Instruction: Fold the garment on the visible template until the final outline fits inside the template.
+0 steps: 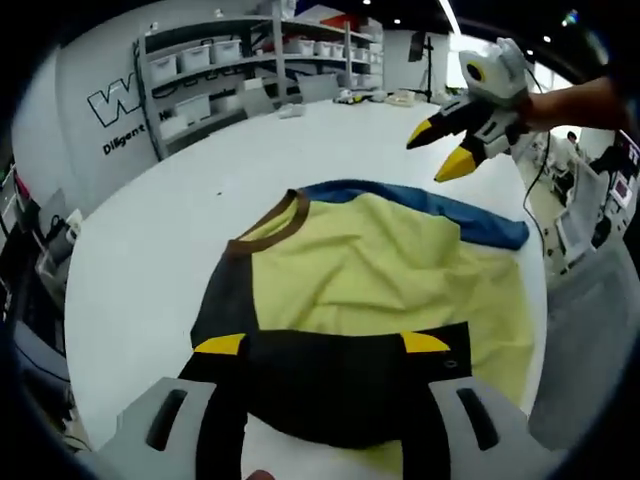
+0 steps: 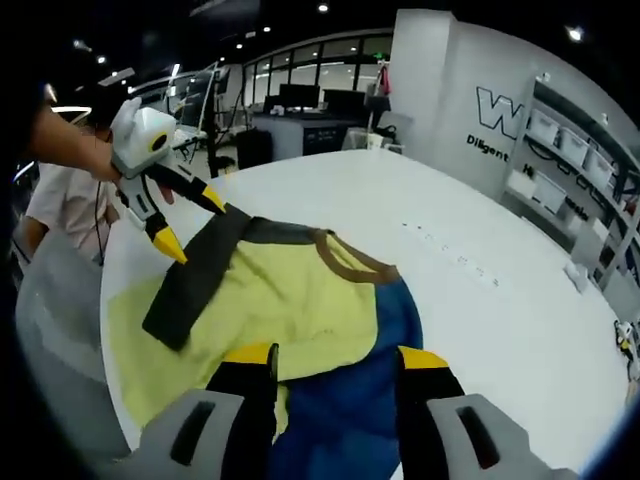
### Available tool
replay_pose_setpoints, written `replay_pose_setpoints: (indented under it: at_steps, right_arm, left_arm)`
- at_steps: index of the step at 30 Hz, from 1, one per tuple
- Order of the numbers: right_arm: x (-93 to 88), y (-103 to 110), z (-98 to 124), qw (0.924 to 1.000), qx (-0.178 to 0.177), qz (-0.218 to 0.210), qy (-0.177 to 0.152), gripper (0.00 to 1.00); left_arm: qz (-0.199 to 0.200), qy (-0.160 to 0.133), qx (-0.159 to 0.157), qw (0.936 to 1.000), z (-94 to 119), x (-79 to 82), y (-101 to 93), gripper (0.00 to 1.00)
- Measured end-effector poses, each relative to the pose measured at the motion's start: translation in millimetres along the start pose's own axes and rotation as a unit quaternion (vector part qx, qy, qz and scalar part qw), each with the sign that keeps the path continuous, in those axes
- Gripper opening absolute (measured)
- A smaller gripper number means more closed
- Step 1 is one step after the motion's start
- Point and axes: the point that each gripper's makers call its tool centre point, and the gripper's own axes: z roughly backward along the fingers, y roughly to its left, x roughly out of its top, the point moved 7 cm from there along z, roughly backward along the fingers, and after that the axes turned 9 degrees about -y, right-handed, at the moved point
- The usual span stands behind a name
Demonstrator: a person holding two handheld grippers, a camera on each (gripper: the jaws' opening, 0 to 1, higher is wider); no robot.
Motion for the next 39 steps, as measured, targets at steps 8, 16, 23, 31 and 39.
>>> replay_pose_setpoints:
  at_steps: [8,16,23,31,39]
  right_arm:
    - [4.4,9.4,8.6,0.9989,0.011,0.007,-0.045,0.66]
    - [2.8,15.0,19.3,0.9973,0.017,0.007,-0.071,0.88]
    - [-7.1,16.2,22.3,0.9978,0.009,-0.003,-0.066,0.95]
    - [-17.8,19.9,25.5,0.9983,0.008,-0.016,-0.055,0.93]
    - [-15.1,19.5,25.9,0.998,0.008,-0.018,-0.06,0.91]
  left_arm:
    - [-0.007,0.002,-0.017,0.9998,0.0,-4.5,-25.8,0.59]
    - [0.0,-0.005,-0.012,0.9999,-5.4,-10.7,-54.1,0.73]
    - [-0.008,0.006,-0.013,0.9999,-12.0,-20.2,-79.1,0.78]
    - [-0.04,0.016,0.004,0.9991,-14.9,-30.1,-96.3,0.62]
    - [-0.038,0.026,-0.022,0.9987,-16.8,-35.2,-110.2,0.34]
